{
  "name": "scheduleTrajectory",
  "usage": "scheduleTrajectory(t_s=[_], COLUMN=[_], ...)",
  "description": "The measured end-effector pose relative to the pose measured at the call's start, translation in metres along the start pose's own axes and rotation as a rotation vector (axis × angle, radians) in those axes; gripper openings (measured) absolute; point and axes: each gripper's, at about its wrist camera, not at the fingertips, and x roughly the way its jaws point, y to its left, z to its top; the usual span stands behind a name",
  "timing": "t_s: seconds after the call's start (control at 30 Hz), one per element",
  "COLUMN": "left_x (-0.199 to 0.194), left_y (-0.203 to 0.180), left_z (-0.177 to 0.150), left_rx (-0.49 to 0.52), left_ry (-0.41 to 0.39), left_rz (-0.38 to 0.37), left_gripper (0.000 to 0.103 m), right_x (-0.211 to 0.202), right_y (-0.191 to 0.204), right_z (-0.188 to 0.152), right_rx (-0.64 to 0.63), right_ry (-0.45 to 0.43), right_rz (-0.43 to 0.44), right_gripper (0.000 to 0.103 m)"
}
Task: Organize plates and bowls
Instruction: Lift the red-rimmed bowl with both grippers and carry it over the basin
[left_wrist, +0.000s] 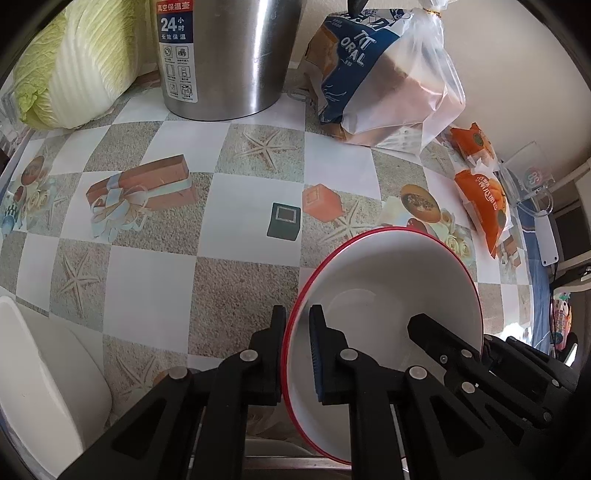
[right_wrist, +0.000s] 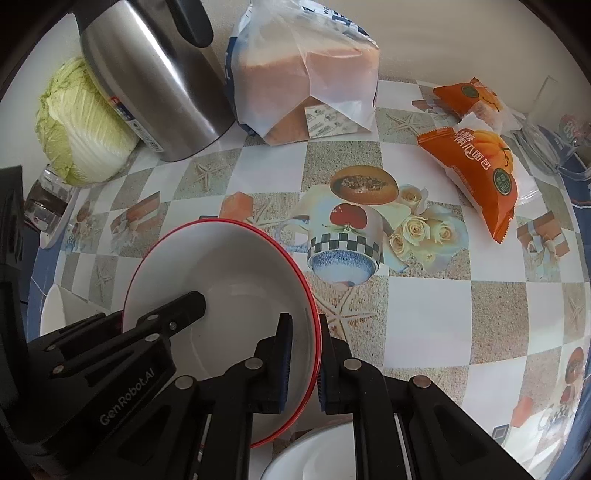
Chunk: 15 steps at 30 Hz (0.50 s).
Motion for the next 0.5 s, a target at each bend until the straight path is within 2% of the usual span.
scheduleTrajectory(t_s=[0.23,0.5], left_x=[-0.034,-0.071], left_y=[-0.004,-0.003], left_z=[0.003,-0.015], left_rx=[0.011,-0.031], left_ry=[-0.04,-0.068], left_rz=[-0.001,-0.016], left_gripper=[0.013,0.013], right_x=[-0.027,-0.061], right_y=[-0.002,0.01], right_z=[0.004,-0.004], right_rx=[0.001,-0.017], right_ry=[-0.042,-0.071], right_rz=[-0.002,-0.007], right_gripper=[0.013,0.013])
